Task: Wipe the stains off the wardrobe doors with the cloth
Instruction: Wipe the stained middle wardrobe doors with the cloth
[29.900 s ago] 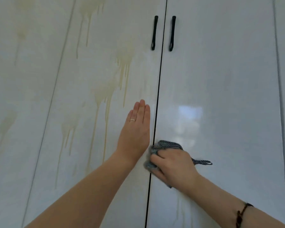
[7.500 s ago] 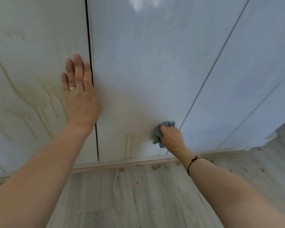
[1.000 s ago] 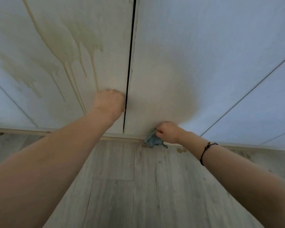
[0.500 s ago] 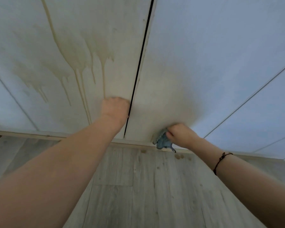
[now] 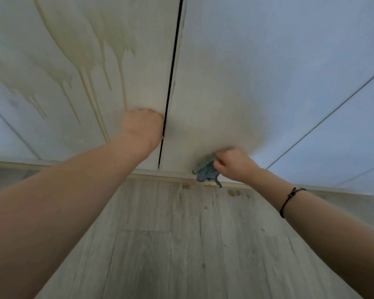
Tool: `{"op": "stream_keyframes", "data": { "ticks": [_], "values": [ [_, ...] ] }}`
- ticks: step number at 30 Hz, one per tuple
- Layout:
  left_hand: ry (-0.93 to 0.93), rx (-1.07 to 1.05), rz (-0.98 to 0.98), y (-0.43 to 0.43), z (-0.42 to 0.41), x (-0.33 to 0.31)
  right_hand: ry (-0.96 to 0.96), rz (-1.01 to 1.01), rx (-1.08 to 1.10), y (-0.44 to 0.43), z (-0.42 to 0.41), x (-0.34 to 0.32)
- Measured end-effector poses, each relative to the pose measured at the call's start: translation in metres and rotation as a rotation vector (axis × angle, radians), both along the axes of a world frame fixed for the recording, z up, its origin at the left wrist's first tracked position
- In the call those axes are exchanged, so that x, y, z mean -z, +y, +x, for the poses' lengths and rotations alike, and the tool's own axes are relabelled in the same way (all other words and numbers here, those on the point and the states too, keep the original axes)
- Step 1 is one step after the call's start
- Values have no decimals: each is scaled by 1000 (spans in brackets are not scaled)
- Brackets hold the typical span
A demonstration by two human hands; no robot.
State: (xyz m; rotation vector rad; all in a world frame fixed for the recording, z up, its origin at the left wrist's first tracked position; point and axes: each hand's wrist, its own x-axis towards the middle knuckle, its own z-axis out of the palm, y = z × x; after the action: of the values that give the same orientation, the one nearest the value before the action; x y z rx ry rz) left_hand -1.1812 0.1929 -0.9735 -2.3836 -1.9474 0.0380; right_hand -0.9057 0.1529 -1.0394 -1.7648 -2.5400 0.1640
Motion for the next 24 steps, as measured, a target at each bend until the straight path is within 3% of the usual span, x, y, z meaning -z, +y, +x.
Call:
{"op": "stream_keyframes", "data": {
  "ticks": [4,10,16,21,24],
  "values": [
    [10,-25,2,1,3,3,-210,-313,67,7,18,76],
    [4,-19,-11,1,0,3,-203,-401,98,16,-2,91],
    [-5,-7,-21,-7,-2,-4,58,-39,-99,13,-73,-8],
    [-32,-17,-49,-14,-5,-13,316,390,-53,19,-106,-131],
    [-27,-12,-56,-11,-7,-15,451,441,-39,26,-104,-147]
  ]
}}
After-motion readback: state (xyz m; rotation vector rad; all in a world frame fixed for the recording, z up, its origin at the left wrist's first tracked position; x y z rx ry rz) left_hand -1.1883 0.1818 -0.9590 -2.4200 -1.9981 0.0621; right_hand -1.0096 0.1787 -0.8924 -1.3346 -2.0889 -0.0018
